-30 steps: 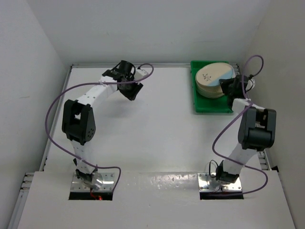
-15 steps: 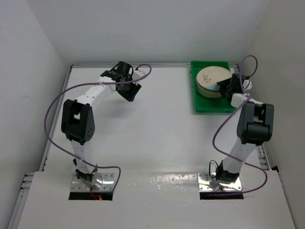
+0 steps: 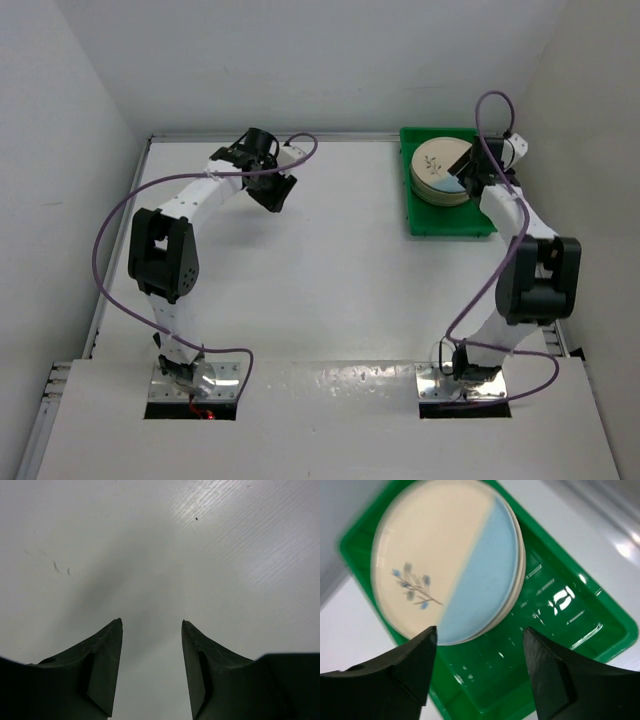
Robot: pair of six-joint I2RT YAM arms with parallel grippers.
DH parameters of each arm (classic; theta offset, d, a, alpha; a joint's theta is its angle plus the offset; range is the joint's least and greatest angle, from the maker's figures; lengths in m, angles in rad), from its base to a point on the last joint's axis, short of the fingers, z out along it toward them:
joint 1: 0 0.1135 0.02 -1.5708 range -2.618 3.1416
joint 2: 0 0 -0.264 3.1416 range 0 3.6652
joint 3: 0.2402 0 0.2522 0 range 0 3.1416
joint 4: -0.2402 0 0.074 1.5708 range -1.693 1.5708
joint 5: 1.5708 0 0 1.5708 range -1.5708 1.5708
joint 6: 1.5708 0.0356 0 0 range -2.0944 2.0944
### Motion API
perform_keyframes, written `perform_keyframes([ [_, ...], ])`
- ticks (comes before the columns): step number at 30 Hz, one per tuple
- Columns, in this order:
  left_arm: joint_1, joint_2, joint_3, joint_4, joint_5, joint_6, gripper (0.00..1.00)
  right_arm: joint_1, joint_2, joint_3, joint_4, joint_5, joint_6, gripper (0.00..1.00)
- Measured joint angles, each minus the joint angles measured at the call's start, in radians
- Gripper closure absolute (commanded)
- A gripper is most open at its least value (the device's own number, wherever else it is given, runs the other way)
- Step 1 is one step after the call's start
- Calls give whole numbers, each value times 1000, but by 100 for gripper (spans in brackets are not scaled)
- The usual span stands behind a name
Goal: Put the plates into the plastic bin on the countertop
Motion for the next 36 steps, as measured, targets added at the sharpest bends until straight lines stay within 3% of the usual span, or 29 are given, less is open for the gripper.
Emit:
perform_keyframes([
  [3,0,0,0,0,0,0,47,36,-167,-77,-8,90,-47,28],
  [6,0,0,0,0,0,0,47,37,-411,-260,4,124,-71,17],
  [7,0,0,0,1,-2,0,47,34,-491,-325,3,119,-77,2],
  [8,0,0,-2,2,-3,0,47,29,-576,-402,12,103,-83,0],
  [11,0,-10,-24,9,-7,-3,47,22,-757,-571,-21,14,-113,0],
  [15,0,-44,-96,25,-13,-4,47,24,-863,-671,-170,-91,-85,0],
  [22,6,-261,-479,95,-63,-10,47,29,-1104,-881,-338,-256,13,0],
  [27,24,-327,-692,139,-93,-43,47,29,-1267,-995,-372,-290,45,0],
  [36,25,-414,-726,207,-112,-52,47,29,-1293,-1011,-386,-306,19,0],
])
